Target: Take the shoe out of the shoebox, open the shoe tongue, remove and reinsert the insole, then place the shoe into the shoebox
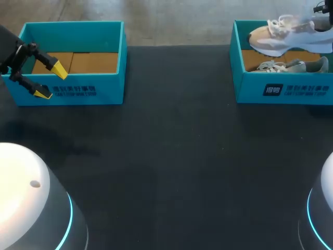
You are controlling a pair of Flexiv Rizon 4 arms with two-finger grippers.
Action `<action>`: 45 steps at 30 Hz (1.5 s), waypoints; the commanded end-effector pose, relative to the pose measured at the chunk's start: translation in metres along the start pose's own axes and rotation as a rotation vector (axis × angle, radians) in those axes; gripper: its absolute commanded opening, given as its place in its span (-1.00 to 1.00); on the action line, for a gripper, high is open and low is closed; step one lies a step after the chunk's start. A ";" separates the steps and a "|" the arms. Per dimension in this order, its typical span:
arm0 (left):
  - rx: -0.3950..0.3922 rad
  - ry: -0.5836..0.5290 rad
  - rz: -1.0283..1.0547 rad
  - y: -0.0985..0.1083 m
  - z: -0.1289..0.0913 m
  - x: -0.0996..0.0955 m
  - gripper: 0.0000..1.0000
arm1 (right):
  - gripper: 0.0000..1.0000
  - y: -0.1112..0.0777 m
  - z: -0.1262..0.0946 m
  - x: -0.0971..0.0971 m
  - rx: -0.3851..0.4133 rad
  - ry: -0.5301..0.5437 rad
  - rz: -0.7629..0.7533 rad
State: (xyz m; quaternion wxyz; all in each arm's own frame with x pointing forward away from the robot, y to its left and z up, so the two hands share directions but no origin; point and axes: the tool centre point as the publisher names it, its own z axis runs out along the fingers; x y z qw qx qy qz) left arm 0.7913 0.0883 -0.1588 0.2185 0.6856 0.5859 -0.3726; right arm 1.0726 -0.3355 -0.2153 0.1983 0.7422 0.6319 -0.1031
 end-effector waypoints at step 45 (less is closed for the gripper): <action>-0.001 0.002 0.001 -0.001 0.000 0.000 1.00 | -1.00 0.019 0.007 -0.002 0.009 -0.001 -0.024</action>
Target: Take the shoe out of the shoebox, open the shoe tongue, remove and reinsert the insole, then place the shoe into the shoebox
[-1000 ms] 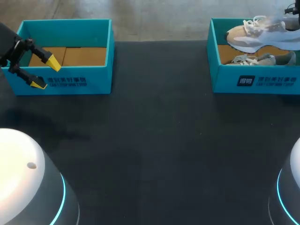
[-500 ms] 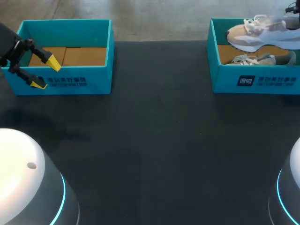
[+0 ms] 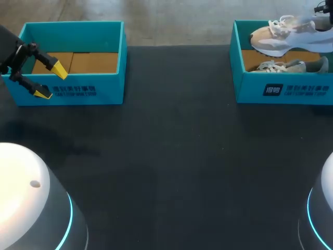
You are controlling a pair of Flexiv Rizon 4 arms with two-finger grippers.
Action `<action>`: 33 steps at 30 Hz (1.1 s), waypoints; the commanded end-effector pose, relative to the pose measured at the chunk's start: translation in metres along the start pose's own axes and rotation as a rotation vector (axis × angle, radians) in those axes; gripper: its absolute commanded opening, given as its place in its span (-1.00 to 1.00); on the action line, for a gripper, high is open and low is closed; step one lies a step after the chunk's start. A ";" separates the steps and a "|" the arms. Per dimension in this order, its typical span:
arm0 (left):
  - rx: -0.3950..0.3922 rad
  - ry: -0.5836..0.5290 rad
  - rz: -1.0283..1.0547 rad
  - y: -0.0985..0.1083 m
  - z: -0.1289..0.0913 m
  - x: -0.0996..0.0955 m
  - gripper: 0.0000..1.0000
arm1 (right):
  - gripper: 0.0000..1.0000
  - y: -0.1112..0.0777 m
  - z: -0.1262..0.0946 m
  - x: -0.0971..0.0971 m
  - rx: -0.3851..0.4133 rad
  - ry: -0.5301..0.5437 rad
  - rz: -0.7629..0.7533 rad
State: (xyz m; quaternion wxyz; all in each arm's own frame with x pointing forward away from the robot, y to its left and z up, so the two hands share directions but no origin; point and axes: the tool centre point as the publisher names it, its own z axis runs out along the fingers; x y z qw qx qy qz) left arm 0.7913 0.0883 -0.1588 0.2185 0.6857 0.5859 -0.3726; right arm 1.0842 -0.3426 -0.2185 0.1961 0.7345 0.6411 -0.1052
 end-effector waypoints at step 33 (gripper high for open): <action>-0.001 0.002 0.001 -0.001 0.000 0.000 1.00 | -1.00 0.049 0.016 0.011 -0.013 0.001 -0.029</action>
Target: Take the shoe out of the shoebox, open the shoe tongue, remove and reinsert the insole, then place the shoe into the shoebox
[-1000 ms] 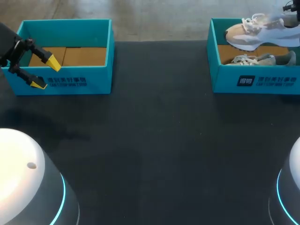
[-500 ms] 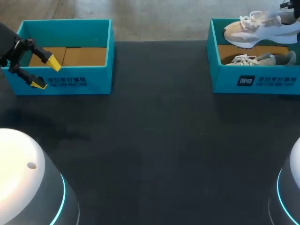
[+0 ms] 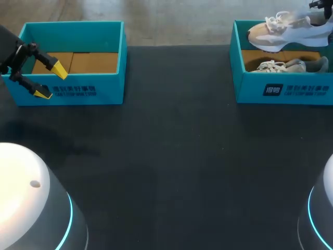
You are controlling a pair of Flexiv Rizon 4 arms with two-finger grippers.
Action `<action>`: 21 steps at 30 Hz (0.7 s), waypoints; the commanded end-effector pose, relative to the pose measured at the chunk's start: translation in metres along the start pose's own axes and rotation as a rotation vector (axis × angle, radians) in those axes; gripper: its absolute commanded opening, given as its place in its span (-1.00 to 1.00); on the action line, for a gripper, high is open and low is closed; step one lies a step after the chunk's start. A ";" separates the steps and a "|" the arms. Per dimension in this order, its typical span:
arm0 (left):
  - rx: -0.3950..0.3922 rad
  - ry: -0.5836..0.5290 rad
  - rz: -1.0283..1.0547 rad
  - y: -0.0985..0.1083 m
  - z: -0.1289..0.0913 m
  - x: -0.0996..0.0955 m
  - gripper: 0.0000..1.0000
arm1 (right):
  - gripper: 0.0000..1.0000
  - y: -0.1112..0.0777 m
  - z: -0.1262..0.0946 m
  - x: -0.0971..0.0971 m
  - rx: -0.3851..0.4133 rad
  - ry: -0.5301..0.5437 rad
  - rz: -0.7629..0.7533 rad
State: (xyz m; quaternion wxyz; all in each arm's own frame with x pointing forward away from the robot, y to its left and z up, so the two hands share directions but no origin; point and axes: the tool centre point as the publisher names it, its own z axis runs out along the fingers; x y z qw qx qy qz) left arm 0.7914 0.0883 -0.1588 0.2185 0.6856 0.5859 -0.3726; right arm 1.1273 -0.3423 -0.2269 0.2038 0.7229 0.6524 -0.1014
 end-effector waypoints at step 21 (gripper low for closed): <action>-0.001 0.002 0.001 -0.001 0.000 0.000 1.00 | -1.00 0.016 0.030 0.006 0.011 0.010 0.010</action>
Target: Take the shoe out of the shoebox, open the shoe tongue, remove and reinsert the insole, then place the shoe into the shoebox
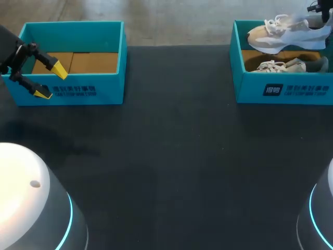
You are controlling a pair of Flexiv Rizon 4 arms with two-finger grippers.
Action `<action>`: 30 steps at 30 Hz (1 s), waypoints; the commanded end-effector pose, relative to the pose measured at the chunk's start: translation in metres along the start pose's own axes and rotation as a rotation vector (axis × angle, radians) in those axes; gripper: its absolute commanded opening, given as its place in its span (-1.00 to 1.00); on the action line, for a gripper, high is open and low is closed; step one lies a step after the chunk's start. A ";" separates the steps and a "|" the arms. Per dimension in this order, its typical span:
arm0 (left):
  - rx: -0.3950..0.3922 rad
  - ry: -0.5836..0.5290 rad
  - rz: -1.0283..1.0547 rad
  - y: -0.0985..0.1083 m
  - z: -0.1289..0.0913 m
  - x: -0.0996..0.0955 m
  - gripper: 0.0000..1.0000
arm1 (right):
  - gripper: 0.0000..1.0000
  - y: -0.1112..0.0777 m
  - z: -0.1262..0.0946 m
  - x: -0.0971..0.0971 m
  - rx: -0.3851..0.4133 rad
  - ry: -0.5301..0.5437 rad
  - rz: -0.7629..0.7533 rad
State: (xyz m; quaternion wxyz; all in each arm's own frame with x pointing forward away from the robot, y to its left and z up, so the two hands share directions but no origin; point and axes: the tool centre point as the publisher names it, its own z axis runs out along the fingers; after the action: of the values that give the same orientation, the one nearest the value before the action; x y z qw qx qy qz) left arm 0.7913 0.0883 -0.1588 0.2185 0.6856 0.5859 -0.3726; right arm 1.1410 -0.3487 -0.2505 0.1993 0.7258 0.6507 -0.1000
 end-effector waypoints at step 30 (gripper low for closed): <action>-0.001 0.002 0.001 -0.001 0.000 0.000 1.00 | -1.00 0.014 0.027 0.008 -0.002 0.009 0.005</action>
State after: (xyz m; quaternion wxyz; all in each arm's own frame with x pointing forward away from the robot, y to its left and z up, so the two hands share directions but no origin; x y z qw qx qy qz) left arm 0.7913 0.0882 -0.1588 0.2185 0.6857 0.5859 -0.3726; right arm 1.1535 -0.3526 -0.2736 0.1996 0.7274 0.6498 -0.0940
